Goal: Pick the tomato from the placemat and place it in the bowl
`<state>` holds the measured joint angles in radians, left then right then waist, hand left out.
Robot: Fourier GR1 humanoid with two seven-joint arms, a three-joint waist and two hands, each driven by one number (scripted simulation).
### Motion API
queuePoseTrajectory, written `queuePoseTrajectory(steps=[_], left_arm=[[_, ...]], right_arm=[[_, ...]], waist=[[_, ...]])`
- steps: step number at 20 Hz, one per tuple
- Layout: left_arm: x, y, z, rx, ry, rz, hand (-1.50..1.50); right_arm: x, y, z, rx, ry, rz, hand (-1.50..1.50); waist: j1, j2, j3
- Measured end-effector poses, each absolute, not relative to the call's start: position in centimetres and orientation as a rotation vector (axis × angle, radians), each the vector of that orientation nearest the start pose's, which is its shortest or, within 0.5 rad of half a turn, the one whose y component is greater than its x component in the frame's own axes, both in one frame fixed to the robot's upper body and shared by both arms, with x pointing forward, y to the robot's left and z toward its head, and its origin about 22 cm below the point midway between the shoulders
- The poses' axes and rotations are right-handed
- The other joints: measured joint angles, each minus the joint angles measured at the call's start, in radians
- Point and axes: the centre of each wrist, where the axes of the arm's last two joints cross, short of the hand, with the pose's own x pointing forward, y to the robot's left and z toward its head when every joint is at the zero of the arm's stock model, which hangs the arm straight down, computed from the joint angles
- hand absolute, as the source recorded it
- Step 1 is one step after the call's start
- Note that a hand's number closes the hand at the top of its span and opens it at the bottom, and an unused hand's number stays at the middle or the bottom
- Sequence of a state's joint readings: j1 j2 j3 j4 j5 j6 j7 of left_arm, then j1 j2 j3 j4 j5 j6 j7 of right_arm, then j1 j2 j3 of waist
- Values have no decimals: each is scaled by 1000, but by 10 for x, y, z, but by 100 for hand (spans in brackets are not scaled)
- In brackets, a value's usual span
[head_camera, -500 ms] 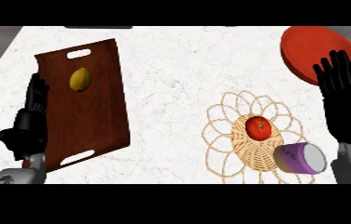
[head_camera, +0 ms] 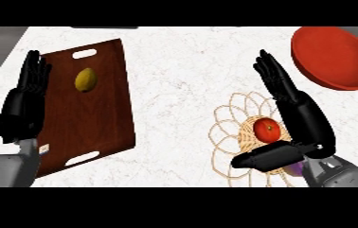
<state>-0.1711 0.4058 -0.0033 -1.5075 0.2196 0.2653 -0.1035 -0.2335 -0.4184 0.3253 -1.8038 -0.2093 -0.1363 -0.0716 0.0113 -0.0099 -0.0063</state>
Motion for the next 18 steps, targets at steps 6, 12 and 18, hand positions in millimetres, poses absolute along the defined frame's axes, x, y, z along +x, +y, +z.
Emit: queuePoseTrajectory(steps=[6,12,18], left_arm=[[287,323,77,278,-1785,45,0],[289,334,79,272,-1776,47,0],[290,331,79,269,-1779,45,0]], right_arm=[[206,-184,89,14,-2091,587,-150],[178,-205,122,-231,-2045,801,-150],[164,-231,171,-442,-1822,1014,-150]], waist=[[-23,3,4],[-32,3,4],[-32,4,3]])
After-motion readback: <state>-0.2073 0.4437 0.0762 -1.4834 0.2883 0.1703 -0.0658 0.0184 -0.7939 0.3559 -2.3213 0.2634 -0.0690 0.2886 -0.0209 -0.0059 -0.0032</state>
